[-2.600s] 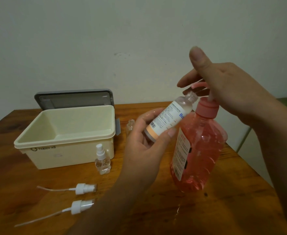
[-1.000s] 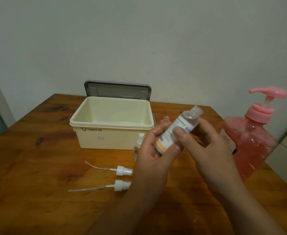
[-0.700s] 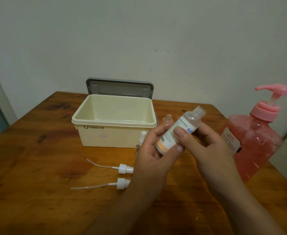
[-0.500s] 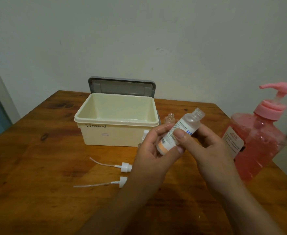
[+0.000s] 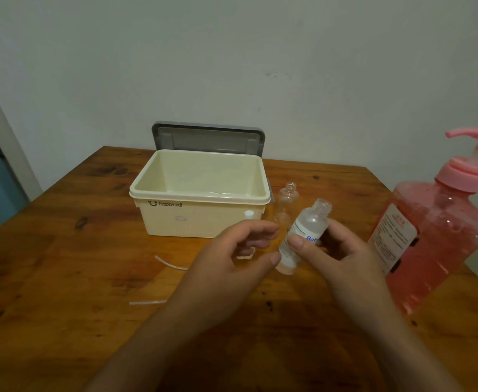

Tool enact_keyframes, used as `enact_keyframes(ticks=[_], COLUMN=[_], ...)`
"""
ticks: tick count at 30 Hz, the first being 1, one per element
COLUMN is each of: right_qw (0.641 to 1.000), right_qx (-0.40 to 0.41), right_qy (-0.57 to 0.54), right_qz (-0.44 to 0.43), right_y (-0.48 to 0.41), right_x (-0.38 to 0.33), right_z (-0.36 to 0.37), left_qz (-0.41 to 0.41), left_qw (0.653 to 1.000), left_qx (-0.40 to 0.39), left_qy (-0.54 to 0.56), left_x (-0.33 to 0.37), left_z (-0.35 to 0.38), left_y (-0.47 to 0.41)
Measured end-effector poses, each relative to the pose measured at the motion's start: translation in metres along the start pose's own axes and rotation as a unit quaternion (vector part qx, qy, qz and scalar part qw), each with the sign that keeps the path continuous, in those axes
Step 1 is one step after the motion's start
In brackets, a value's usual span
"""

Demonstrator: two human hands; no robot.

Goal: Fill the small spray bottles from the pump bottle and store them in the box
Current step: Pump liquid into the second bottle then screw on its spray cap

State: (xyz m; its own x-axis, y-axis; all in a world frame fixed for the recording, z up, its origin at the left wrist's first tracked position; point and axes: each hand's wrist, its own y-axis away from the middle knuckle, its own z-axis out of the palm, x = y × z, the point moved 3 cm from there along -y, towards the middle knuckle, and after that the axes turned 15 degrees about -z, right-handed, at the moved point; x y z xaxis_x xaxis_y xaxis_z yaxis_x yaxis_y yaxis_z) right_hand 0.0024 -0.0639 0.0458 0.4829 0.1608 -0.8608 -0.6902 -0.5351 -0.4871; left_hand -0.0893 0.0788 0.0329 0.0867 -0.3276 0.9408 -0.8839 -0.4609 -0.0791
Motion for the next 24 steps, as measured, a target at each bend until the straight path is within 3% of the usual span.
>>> enact_keyframes(ticks=[4,6,9,18,24], right_qw=[1.000,1.000,0.999,0.998,0.998], right_qx=[0.004,-0.001,-0.003,-0.011,-0.017], right_qy=[0.004,0.009,0.036,0.044,0.060], right_qz=[0.012,0.018,0.025,0.032,0.031], right_y=[0.003,0.006,0.009,0.014,0.016], right_x=[0.011,0.016,0.023,0.034,0.036], right_z=[0.003,0.005,0.006,0.009,0.010], left_qz=[0.030,0.072,0.103,0.119,0.127], left_qw=[0.986,0.958,0.930,0.901,0.905], left_qx=[0.033,0.040,0.025,0.010,0.015], left_qy=[-0.158,-0.275,-0.353,-0.418,-0.406], left_x=[-0.010,-0.014,-0.021,-0.042,-0.048], left_z=[-0.011,-0.014,-0.016,-0.024,-0.023], left_y=[0.004,0.006,0.012,0.022,0.021])
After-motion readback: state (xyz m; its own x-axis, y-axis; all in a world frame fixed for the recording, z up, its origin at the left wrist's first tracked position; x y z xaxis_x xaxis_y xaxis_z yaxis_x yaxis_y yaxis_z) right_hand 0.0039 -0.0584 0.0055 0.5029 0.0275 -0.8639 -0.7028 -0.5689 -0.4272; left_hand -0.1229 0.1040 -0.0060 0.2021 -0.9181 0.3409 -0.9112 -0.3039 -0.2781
